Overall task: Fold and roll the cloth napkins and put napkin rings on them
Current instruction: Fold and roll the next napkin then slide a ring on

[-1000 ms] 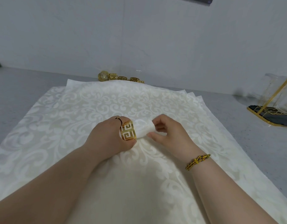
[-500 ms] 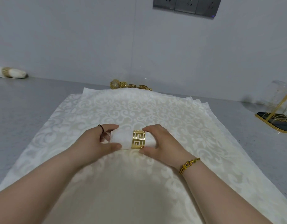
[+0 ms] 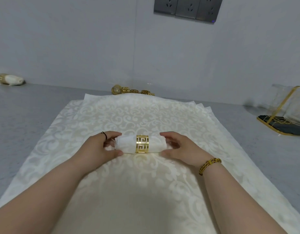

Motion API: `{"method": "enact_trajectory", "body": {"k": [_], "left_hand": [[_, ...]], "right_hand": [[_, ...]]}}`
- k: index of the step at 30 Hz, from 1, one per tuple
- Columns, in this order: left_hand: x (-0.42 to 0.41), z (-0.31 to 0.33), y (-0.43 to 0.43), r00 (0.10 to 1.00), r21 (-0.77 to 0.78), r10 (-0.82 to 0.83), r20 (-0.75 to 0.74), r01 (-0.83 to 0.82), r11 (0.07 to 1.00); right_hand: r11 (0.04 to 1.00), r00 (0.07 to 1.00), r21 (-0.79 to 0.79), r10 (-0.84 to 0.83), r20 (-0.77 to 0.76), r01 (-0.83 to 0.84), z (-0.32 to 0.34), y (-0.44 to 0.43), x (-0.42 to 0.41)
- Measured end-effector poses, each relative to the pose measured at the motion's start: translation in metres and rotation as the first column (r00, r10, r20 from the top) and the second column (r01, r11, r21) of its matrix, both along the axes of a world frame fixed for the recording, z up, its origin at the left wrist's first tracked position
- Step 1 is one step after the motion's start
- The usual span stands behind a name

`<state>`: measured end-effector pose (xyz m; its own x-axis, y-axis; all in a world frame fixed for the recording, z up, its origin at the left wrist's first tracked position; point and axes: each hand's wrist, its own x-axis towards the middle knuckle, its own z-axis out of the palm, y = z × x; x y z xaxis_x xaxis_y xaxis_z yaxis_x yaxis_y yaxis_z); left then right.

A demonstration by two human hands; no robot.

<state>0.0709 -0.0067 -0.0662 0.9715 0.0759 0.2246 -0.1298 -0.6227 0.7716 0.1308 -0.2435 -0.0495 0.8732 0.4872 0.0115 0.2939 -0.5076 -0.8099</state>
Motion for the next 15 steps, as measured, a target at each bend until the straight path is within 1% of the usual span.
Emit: {"method": "enact_trajectory", "body": {"k": [5, 7, 8, 9, 10, 12, 14, 15], "left_hand": [[-0.001, 0.002, -0.001, 0.998, -0.024, 0.005, 0.066, -0.003, 1.000], [-0.004, 0.006, 0.003, 0.994, -0.037, 0.056, 0.094, -0.053, 0.998], [-0.007, 0.010, 0.004, 0.993, -0.033, 0.082, 0.088, -0.079, 0.996], [-0.009, 0.010, 0.007, 0.994, 0.013, 0.092, 0.061, -0.093, 0.996], [-0.012, 0.012, 0.010, 0.996, 0.121, 0.087, 0.027, -0.090, 0.989], [-0.015, 0.013, 0.013, 0.998, 0.378, 0.056, -0.009, -0.049, 0.925], [-0.015, 0.011, 0.016, 0.996, 0.492, 0.072, 0.043, -0.084, 0.866], [-0.013, 0.011, 0.019, 0.990, 0.504, 0.096, 0.102, -0.134, 0.853]], "right_hand": [[0.998, 0.992, -0.044, -0.048, 0.116, 0.053, 0.001, 0.011, -0.004], [0.997, 0.985, -0.028, -0.069, 0.155, 0.075, 0.004, 0.018, -0.006], [0.996, 0.984, 0.005, -0.087, 0.155, 0.087, 0.006, 0.022, -0.007], [0.994, 0.985, 0.050, -0.099, 0.143, 0.092, 0.009, 0.028, -0.009], [0.992, 0.987, 0.095, -0.099, 0.125, 0.087, 0.012, 0.034, -0.010], [0.989, 0.994, 0.134, -0.067, 0.088, 0.054, 0.015, 0.048, -0.014], [0.993, 0.997, 0.115, -0.038, 0.073, 0.030, 0.016, 0.062, -0.019], [0.993, 0.996, 0.113, -0.036, 0.077, 0.028, 0.015, 0.068, -0.021]]}}
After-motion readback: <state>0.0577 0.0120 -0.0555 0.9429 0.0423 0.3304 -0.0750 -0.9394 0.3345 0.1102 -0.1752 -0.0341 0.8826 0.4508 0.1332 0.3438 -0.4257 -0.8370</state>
